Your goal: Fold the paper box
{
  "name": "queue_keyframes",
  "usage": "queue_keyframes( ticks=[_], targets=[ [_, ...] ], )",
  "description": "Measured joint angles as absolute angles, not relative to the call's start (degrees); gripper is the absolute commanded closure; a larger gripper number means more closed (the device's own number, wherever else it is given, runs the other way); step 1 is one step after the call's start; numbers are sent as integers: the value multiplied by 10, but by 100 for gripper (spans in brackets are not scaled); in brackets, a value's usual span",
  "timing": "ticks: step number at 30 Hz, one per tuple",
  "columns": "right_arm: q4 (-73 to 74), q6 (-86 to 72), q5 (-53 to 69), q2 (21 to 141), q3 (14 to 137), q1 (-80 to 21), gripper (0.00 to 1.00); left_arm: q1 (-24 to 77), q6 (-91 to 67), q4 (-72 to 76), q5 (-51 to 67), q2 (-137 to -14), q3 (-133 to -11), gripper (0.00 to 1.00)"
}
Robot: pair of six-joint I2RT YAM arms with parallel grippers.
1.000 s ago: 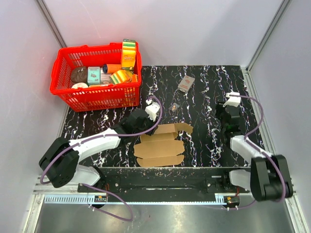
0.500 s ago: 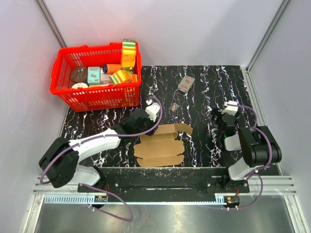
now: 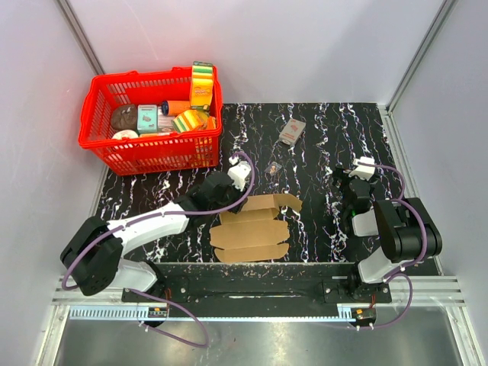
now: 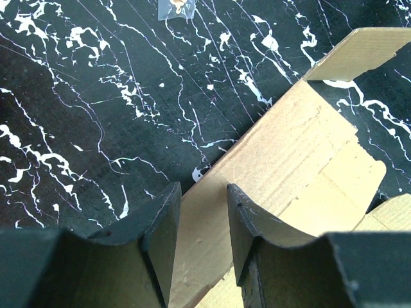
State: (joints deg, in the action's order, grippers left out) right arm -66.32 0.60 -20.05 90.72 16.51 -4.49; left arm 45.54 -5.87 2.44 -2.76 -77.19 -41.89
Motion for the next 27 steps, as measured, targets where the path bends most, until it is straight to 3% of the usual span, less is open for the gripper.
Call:
queue_keyframes(
  ticks=[27],
  targets=[
    [-664,6,-201,907,165,-45,0,474,-59,1,-46,-761,-423,61]
  ],
)
